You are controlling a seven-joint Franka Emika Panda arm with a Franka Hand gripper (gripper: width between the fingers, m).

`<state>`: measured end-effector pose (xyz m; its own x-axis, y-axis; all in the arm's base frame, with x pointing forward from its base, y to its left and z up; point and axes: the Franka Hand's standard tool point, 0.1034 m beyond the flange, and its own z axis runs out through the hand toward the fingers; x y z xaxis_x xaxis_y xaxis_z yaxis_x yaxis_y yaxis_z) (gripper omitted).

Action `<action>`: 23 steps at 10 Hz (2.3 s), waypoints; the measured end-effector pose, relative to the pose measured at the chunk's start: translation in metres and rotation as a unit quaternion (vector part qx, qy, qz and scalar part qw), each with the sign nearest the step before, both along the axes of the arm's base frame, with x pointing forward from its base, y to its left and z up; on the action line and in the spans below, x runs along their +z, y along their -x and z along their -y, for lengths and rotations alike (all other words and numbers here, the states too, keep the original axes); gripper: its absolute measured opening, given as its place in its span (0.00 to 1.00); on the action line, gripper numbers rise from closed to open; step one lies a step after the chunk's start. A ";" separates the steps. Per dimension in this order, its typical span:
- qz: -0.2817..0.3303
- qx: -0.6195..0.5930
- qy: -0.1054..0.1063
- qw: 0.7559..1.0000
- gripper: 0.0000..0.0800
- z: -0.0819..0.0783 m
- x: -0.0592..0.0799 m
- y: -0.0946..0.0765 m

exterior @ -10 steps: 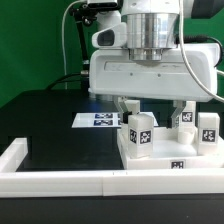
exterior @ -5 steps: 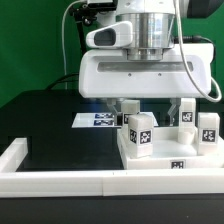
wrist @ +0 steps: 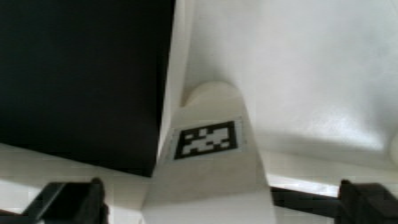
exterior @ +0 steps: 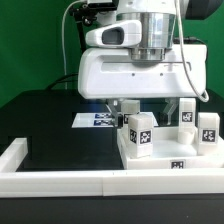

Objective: Assemble square table

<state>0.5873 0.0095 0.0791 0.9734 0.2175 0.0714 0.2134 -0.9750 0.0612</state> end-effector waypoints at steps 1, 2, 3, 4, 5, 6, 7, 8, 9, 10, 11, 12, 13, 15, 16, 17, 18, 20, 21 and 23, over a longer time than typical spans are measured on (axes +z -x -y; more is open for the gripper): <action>0.000 0.000 0.000 1.000 0.81 0.000 0.000 0.000; 0.000 0.000 0.000 1.000 0.67 0.000 0.000 0.000; 0.000 -0.001 0.000 1.000 0.50 0.000 0.000 0.000; 0.000 -0.010 -0.001 1.000 0.50 0.000 0.000 0.000; 0.001 -0.026 -0.003 1.000 0.36 0.000 0.000 0.000; 0.002 -0.057 -0.005 0.998 0.36 0.000 0.000 0.000; 0.004 -0.092 -0.008 0.996 0.36 0.000 -0.001 0.001; 0.005 -0.117 -0.010 0.993 0.36 0.000 -0.001 0.001; 0.007 -0.162 -0.014 0.987 0.36 -0.001 -0.001 0.000; 0.014 -0.228 -0.019 0.973 0.36 -0.003 -0.001 0.001; 0.024 -0.292 -0.022 0.956 0.36 -0.004 -0.002 0.001; 0.032 -0.334 -0.022 0.942 0.36 -0.005 -0.002 0.002; 0.039 -0.366 -0.026 0.930 0.36 -0.005 -0.002 0.002; 0.042 -0.448 -0.039 0.892 0.36 -0.004 -0.002 0.002; 0.044 -0.482 -0.043 0.874 0.36 -0.004 -0.002 0.002; 0.044 -0.510 -0.046 0.858 0.36 -0.004 -0.002 0.002; 0.045 -0.544 -0.051 0.837 0.36 -0.004 -0.002 0.002; 0.045 -0.578 -0.057 0.813 0.36 -0.004 -0.002 0.002; 0.045 -0.598 -0.061 0.798 0.36 -0.003 -0.002 0.002; 0.044 -0.572 -0.058 0.817 0.56 -0.003 -0.002 0.002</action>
Offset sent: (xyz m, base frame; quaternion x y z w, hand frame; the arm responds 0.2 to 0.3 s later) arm 0.0000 0.0000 0.0000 0.0000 0.0000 0.0650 0.9979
